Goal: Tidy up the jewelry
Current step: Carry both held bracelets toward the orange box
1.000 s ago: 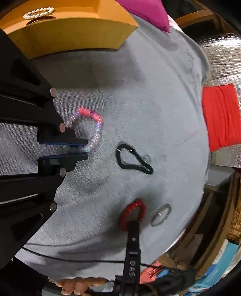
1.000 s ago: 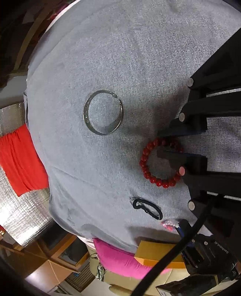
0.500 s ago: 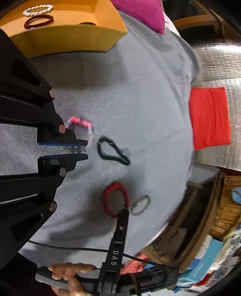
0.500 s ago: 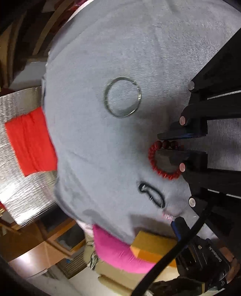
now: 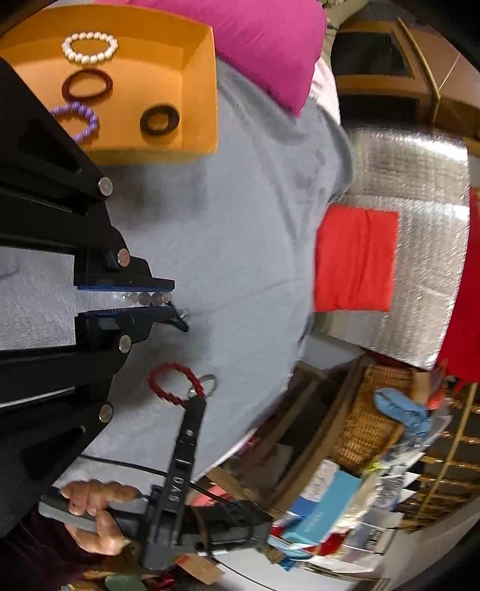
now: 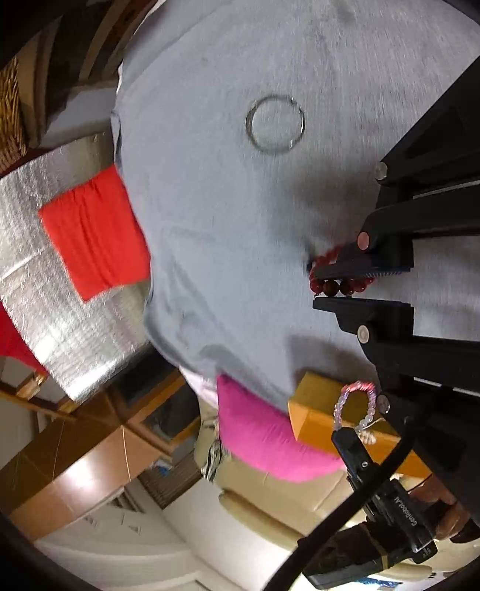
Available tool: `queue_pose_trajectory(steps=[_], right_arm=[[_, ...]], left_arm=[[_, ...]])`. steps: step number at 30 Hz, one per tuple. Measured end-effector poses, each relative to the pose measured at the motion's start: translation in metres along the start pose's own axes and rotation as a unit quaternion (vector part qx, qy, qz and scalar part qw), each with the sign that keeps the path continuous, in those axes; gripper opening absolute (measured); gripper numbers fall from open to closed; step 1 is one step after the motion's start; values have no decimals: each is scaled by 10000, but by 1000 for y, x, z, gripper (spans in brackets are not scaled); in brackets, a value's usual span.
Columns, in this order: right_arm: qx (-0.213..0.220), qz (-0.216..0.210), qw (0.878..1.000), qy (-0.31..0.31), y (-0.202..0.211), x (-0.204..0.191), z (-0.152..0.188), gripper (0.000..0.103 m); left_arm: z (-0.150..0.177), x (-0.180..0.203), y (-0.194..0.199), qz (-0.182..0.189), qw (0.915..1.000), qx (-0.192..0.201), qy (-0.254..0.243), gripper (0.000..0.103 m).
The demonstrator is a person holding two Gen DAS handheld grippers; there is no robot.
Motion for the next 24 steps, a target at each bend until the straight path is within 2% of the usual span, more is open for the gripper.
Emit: queue_pose_trajectory(steps=[8, 12, 18, 24], right_arm=[[12, -657, 9961, 591, 0, -90, 19, 10], [71, -1068, 9916, 732, -4, -127, 31, 10], [-356, -1215, 9860, 1088, -50, -189, 51, 10], [-1176, -828, 9784, 1483, -131, -242, 68, 11]], left_arm=[[-4, -48, 73, -314, 9970, 614, 355, 8], [8, -78, 98, -575, 9945, 672, 554, 8], [49, -120, 107, -912, 9918, 220, 868, 8], [96, -146, 85, -922, 9871, -424, 1235, 8]])
Point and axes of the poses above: each gripper's, at about its wrist camera, not at the fingertips, and y roughly against the way its jaws point, x to its right, z to its underside, the point moved 7 cm from there along -y, roughly the way its jaws point, and after that the axes turned 6 degrees about -y, right-handed, at the moved point
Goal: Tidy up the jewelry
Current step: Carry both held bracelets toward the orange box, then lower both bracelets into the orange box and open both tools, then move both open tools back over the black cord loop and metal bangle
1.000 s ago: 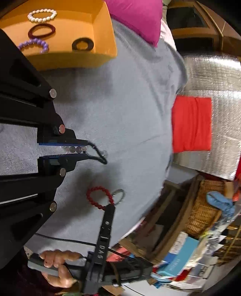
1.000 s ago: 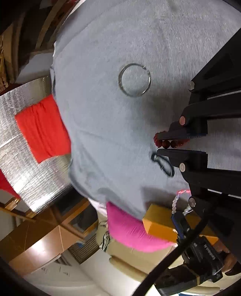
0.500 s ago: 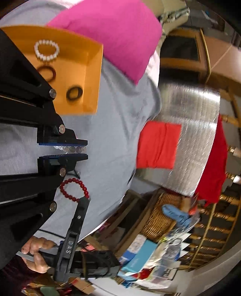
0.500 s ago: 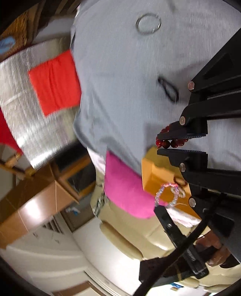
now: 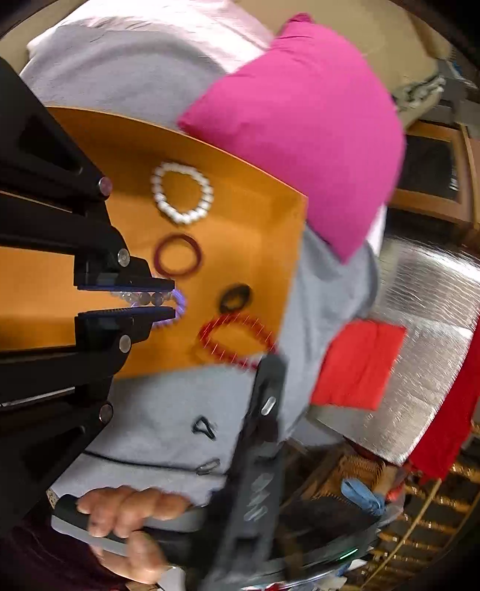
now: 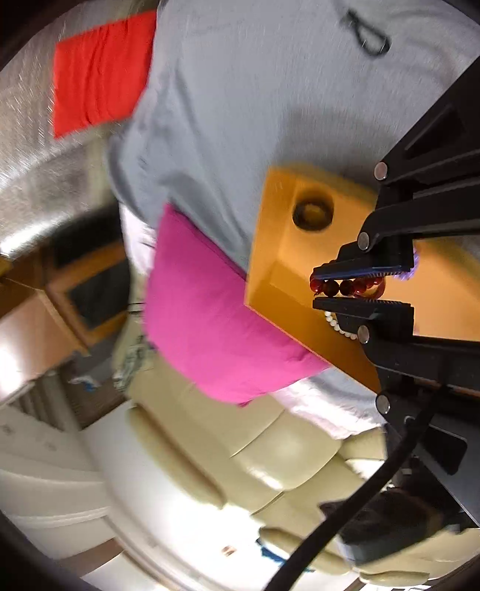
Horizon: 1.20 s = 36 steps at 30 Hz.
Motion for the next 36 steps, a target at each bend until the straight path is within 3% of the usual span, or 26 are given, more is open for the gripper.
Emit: queue_pose_trajectory(steps=[7, 12, 16, 19, 20, 21, 26, 30, 33, 36], right_arm=[[-862, 540, 9948, 26, -105, -9, -11, 10], [-884, 795, 9929, 82, -124, -5, -17, 10], [-809, 1200, 9894, -98, -121, 17, -22, 13], [-796, 1118, 9897, -404, -105, 27, -25, 37], [-685, 1070, 9909, -450, -95, 30, -27, 52], [-528, 1029, 9924, -417, -83, 31, -29, 56], [106, 932, 9951, -297, -8, 51, -31, 56], [662, 1176, 9895, -521, 67, 92, -26, 57], [1066, 1614, 9785, -720, 126, 137, -9, 58], [1278, 1922, 9675, -1036, 172, 180, 13, 58]], left_arm=[[23, -32, -29, -353, 9970, -581, 366, 8], [27, -37, -32, -386, 9966, -650, 339, 8], [38, -46, -38, -810, 9920, -946, 191, 7], [43, -50, -40, -873, 9899, -1077, 282, 18], [43, -51, -39, -954, 9891, -1077, 319, 22], [42, -52, -38, -1047, 9885, -1036, 338, 28], [20, -41, -16, -1592, 9860, -469, 170, 44], [-14, -9, 11, -1979, 9789, 492, -147, 60], [-34, 34, 24, -1981, 9722, 1155, -474, 66], [-45, 81, 24, -1761, 9701, 1495, -745, 79]])
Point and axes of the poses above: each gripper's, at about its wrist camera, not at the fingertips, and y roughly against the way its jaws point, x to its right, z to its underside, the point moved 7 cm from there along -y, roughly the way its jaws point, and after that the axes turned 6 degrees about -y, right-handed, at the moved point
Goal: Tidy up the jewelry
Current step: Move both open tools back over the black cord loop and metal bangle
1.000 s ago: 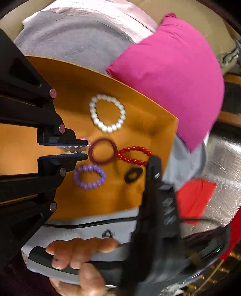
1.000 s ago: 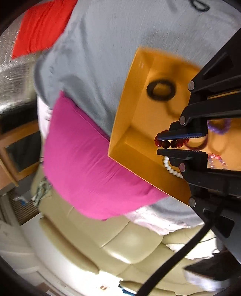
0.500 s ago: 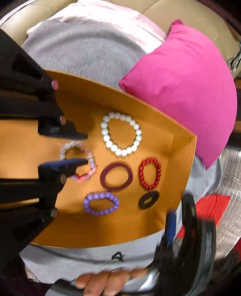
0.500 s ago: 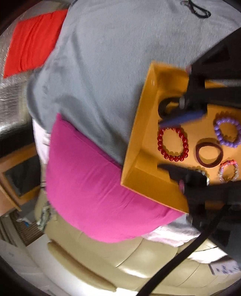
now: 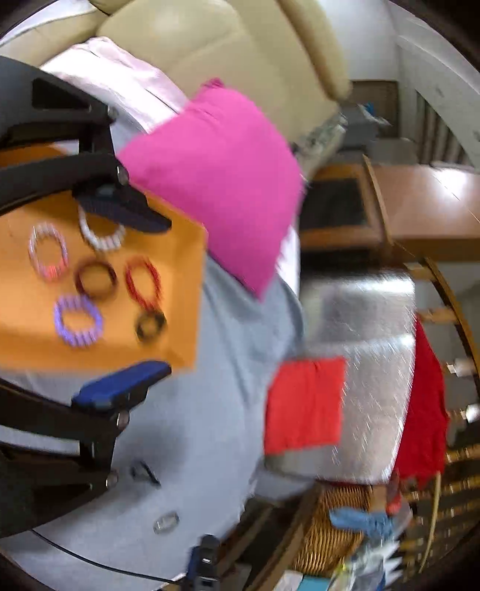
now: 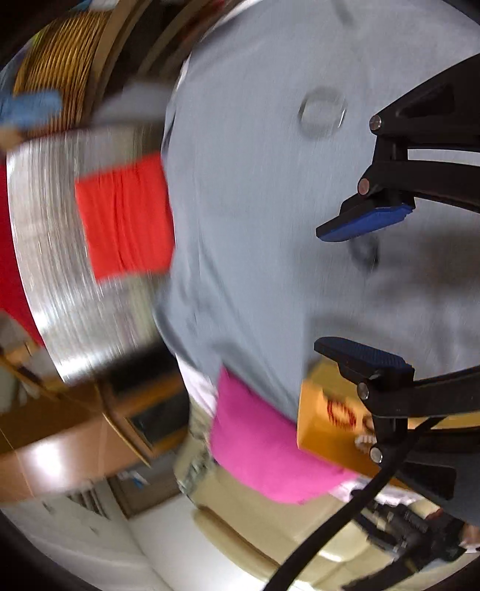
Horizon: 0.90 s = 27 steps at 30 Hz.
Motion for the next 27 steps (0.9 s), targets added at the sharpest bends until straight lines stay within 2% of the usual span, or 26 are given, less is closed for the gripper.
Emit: queue_pose_trajectory(steps=[4, 7, 12, 18, 21, 27], right_arm=[[74, 174, 9980, -607, 25, 59, 10, 58], [24, 191, 9943, -1052, 25, 98, 26, 58], [-323, 332, 9903, -1313, 8, 139, 47, 59], [-560, 546, 9821, -1713, 2, 176, 45, 59], [-721, 475, 9789, -1850, 0, 187, 46, 59], [-750, 579, 9798, -1764, -5, 196, 42, 58]], left_arm=[[-5, 60, 4, 561, 9982, 52, -224, 80], [5, 115, -6, 911, 9934, -229, -657, 80], [20, 175, -25, 1067, 9866, -575, -1092, 81], [34, 204, -53, 1270, 9815, -1026, -998, 80], [38, 212, -62, 1240, 9807, -1149, -984, 80], [43, 217, -74, 973, 9809, -1205, -1181, 80]])
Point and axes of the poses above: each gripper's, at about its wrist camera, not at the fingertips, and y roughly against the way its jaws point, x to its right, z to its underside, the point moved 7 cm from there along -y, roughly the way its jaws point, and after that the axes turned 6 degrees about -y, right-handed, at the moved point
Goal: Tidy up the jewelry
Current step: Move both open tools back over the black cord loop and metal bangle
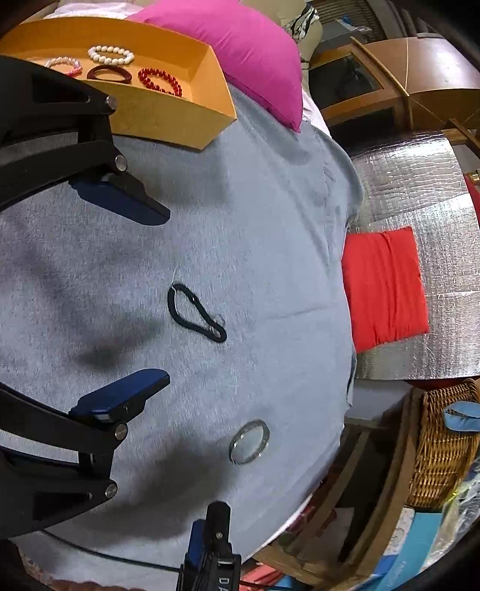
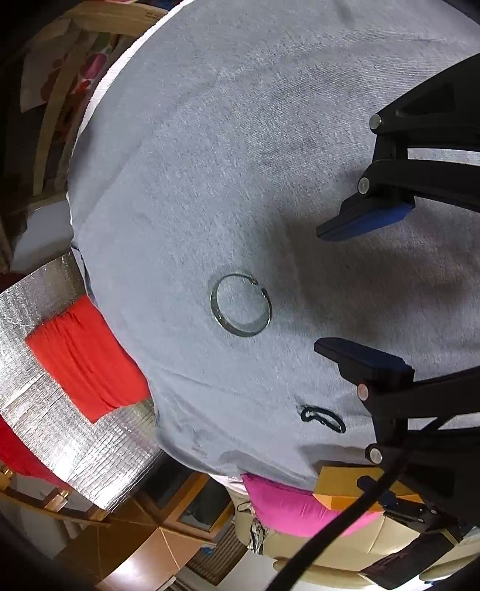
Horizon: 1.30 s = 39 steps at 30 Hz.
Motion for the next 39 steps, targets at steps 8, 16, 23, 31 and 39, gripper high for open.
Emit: queue_pose_trajectory(steps=[8, 16, 23, 31, 39], right_arm=[[-107, 92, 9999, 33, -10, -2, 2, 58], [-110, 93, 9999, 22, -13, -6, 3, 59], [-152, 111, 9998, 19, -16, -5, 2, 59], [-133, 220, 9997, 32, -22, -1, -2, 60], [-162, 224, 9996, 32, -23, 0, -1, 60]], left_arm=[[-5, -2, 2, -74, 10000, 61, -23, 80], [-7, -2, 3, -63, 10000, 49, -9, 80], [-6, -3, 0, -87, 10000, -13, 26, 80], [-4, 0, -7, -102, 9999, -135, 10, 80], [4, -9, -22, -1, 9985, -501, 219, 80]])
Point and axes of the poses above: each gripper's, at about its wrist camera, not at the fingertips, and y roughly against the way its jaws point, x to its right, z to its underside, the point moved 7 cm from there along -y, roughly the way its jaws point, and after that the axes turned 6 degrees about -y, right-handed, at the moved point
